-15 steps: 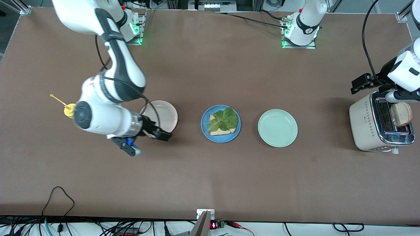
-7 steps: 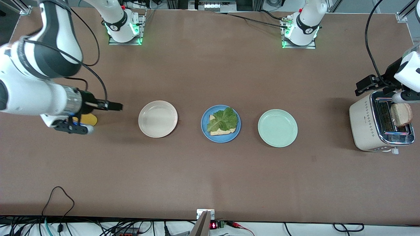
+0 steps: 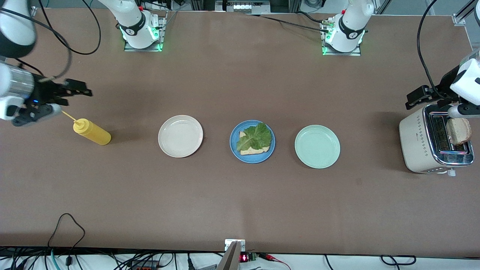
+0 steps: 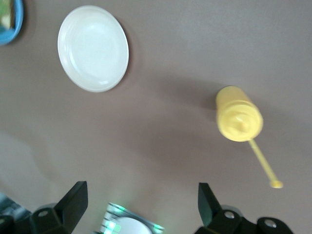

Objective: Make sandwich in blue plate with both arms

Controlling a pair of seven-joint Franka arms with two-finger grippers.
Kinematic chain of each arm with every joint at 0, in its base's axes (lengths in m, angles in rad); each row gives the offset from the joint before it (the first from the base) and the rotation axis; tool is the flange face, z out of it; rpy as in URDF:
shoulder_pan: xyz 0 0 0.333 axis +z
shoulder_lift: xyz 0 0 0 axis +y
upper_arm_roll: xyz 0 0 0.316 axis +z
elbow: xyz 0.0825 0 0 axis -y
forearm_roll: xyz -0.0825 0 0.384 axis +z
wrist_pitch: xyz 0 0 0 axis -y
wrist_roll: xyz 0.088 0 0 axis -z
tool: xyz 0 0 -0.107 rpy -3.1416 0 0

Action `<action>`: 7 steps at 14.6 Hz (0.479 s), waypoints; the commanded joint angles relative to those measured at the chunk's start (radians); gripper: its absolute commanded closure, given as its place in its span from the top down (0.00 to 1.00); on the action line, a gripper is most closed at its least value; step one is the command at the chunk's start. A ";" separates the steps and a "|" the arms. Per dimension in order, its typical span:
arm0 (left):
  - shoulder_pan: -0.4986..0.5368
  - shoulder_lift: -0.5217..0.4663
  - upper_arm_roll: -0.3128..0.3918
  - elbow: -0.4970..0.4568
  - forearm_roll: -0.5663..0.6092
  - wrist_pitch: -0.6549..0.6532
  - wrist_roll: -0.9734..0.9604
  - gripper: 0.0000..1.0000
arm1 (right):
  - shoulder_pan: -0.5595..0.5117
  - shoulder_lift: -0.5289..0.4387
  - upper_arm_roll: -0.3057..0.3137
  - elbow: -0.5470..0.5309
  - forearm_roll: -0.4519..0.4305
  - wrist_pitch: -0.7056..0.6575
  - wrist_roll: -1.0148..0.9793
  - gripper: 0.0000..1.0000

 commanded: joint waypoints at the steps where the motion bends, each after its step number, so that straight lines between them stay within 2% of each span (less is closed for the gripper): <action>1: 0.004 0.001 -0.003 0.012 -0.018 0.005 0.008 1.00 | -0.118 -0.050 0.028 -0.055 0.003 0.028 -0.285 1.00; 7: 0.007 0.002 -0.003 0.001 -0.019 0.020 0.008 1.00 | -0.324 0.005 0.028 -0.093 0.101 0.147 -0.862 1.00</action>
